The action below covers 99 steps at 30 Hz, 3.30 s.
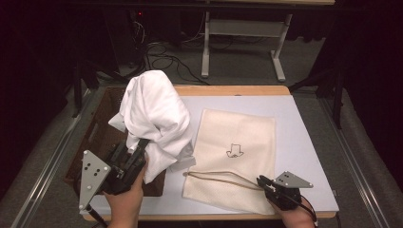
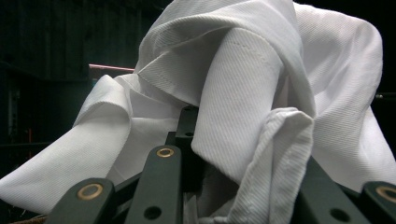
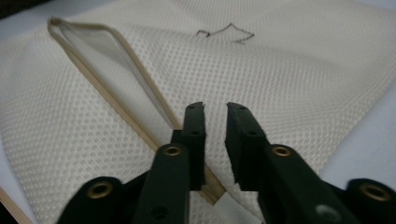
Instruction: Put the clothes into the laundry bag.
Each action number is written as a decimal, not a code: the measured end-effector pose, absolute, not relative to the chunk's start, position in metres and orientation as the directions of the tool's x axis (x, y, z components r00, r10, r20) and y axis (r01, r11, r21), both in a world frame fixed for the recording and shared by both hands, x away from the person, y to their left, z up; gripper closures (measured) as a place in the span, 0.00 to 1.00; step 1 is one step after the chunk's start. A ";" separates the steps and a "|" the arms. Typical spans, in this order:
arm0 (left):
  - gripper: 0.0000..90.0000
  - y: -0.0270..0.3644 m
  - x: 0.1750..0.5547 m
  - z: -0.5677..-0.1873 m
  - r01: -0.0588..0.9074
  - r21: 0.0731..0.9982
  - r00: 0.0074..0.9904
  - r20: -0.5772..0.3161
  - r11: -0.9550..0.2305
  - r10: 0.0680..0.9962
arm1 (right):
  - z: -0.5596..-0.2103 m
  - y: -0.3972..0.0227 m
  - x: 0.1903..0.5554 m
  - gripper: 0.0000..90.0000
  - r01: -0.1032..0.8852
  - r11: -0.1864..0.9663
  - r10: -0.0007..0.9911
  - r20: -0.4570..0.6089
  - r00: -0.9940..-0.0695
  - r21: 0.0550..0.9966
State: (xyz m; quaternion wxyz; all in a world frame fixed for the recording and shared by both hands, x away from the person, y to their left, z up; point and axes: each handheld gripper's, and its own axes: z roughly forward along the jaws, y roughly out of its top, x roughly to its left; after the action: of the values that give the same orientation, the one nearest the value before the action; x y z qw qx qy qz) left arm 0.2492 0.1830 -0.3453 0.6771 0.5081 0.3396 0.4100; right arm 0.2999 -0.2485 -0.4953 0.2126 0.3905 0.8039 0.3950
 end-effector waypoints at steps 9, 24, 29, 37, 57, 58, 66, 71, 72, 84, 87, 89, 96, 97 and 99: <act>0.80 0.173 0.253 -0.352 -0.186 0.974 0.447 -0.032 0.127 0.894 | -0.480 -0.230 0.313 0.60 0.372 0.381 0.728 -0.026 -0.686 0.846; 0.80 0.168 0.238 -0.354 -0.168 0.979 0.456 -0.028 0.117 0.890 | -0.499 -0.201 0.334 0.97 0.371 0.521 0.672 -0.102 -0.733 0.768; 0.80 0.148 0.234 -0.362 -0.137 0.986 0.496 -0.017 0.098 0.868 | -0.494 -0.201 0.339 0.97 0.367 0.489 0.673 -0.074 -0.735 0.791; 0.80 0.127 0.221 -0.358 -0.158 0.983 0.548 0.005 0.097 0.836 | -0.492 -0.197 0.341 0.97 0.363 0.470 0.672 -0.059 -0.739 0.805; 0.80 0.063 0.232 -0.434 0.002 0.994 0.619 0.086 -0.111 0.781 | -0.484 -0.206 0.344 0.97 0.361 0.386 0.700 -0.014 -0.714 0.849; 0.80 0.060 0.232 -0.438 0.013 0.993 0.622 0.085 -0.118 0.778 | -0.484 -0.206 0.344 0.97 0.361 0.386 0.700 -0.014 -0.714 0.849; 0.80 0.041 0.242 -0.474 0.092 0.973 0.646 0.105 -0.213 0.756 | -0.474 -0.214 0.343 0.98 0.347 0.332 0.710 0.010 -0.704 0.877; 0.80 0.030 0.248 -0.489 0.144 0.948 0.675 0.115 -0.283 0.729 | -0.467 -0.219 0.342 0.98 0.328 0.309 0.713 0.011 -0.701 0.893; 0.80 0.028 0.248 -0.491 0.151 0.942 0.682 0.119 -0.299 0.721 | -0.465 -0.220 0.341 0.98 0.322 0.300 0.716 0.011 -0.698 0.898; 0.80 0.008 0.271 -0.491 0.232 0.900 0.682 0.120 -0.369 0.721 | -0.457 -0.221 0.334 0.98 0.293 0.274 0.719 0.007 -0.695 0.916; 0.80 0.011 0.279 -0.485 0.237 0.895 0.677 0.128 -0.379 0.725 | -0.457 -0.220 0.335 0.98 0.297 0.253 0.718 0.027 -0.695 0.921; 0.80 0.022 0.284 -0.480 0.246 0.891 0.658 0.136 -0.382 0.741 | -0.458 -0.218 0.335 0.98 0.305 0.242 0.715 0.043 -0.697 0.921; 0.80 0.019 0.284 -0.475 0.248 0.895 0.669 0.120 -0.372 0.734 | -0.458 -0.212 0.334 0.99 0.297 0.237 0.711 0.043 -0.702 0.925; 0.80 0.010 0.285 -0.479 0.244 0.892 0.690 0.115 -0.380 0.715 | -0.458 -0.212 0.333 0.98 0.292 0.240 0.710 0.038 -0.703 0.926; 0.80 0.007 0.286 -0.482 0.245 0.890 0.693 0.115 -0.383 0.711 | -0.458 -0.212 0.333 0.98 0.296 0.239 0.712 0.041 -0.701 0.925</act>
State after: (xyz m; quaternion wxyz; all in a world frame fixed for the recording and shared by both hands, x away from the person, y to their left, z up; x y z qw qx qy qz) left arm 0.2857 0.0073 -0.4816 0.4662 0.7933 0.3015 0.2498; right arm 0.3326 -0.2116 -0.4576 0.1996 0.3310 0.7613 0.5205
